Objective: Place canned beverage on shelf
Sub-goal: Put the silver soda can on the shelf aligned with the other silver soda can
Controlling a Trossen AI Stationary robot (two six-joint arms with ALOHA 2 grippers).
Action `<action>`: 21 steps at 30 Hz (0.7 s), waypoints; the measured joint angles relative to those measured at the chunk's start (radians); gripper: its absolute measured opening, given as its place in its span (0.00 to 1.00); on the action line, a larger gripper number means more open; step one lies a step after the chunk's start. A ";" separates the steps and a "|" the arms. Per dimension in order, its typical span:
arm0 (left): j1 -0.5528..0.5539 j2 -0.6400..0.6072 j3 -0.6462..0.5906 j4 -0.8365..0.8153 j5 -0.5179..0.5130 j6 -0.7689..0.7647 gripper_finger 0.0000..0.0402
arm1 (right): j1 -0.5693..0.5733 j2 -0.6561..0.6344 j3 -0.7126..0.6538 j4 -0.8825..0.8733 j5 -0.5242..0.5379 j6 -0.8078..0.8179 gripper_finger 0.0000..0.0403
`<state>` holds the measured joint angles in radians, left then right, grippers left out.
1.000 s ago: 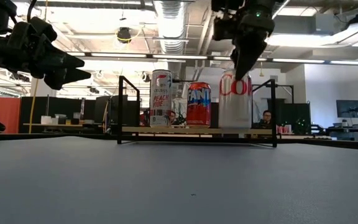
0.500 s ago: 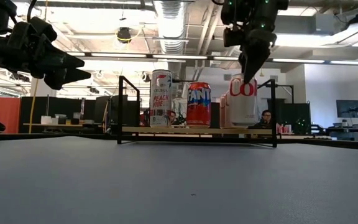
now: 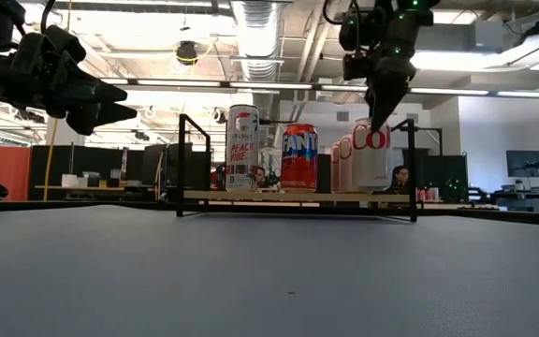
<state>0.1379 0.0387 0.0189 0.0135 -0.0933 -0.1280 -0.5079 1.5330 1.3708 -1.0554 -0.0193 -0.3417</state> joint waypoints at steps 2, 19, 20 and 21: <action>0.000 0.000 0.000 0.000 0.000 0.000 0.67 | -0.012 0.000 0.000 0.001 -0.019 -0.004 0.63; 0.000 0.000 0.000 0.000 0.000 0.000 0.67 | -0.050 0.026 0.002 0.038 -0.039 -0.025 0.63; 0.000 0.000 0.000 0.000 0.000 0.000 0.67 | -0.050 0.026 0.002 0.035 -0.038 -0.025 0.63; 0.000 0.000 0.000 0.000 0.000 0.000 0.67 | -0.050 0.026 0.002 0.034 -0.038 -0.026 0.63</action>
<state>0.1379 0.0387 0.0189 0.0139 -0.0929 -0.1280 -0.5583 1.5593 1.3724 -1.0211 -0.0574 -0.3672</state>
